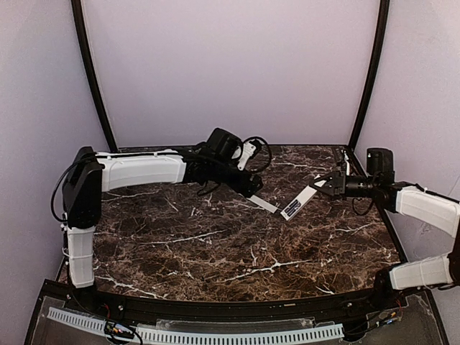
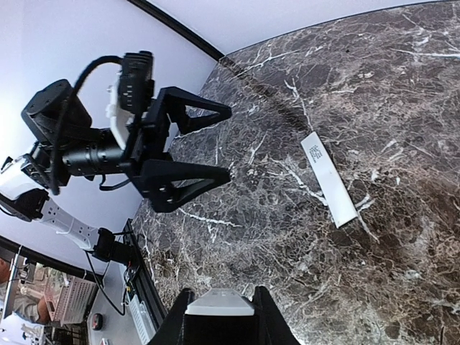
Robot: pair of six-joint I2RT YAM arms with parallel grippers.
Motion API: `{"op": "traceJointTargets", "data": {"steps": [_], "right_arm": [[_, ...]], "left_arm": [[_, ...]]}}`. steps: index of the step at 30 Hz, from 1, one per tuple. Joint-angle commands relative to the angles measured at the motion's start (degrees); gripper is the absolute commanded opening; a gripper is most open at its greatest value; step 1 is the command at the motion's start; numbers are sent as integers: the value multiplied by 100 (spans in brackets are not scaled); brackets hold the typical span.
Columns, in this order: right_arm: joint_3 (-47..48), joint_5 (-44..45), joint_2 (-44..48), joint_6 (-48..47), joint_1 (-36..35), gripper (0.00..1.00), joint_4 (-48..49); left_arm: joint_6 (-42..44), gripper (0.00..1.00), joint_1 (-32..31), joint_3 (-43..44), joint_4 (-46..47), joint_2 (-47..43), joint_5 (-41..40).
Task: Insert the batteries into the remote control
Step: Adjust the battery cover at the center of the board.
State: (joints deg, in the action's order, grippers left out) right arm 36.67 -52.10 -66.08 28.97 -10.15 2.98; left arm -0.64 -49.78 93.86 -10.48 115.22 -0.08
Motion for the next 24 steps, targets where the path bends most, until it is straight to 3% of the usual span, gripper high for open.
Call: {"op": "traceJointTargets", "data": {"steps": [1, 18, 24], "right_arm": [[-141, -193, 91, -107, 215, 0, -63], [-245, -275, 87, -172, 347, 0, -120], [-236, -257, 105, -196, 356, 0, -164]], "left_arm": [[-203, 96, -23, 722, -361, 741, -827], [-111, 96, -36, 3913, -1443, 3441, -1187], [248, 94, -104, 4164, -2335, 3579, -1008]]}}
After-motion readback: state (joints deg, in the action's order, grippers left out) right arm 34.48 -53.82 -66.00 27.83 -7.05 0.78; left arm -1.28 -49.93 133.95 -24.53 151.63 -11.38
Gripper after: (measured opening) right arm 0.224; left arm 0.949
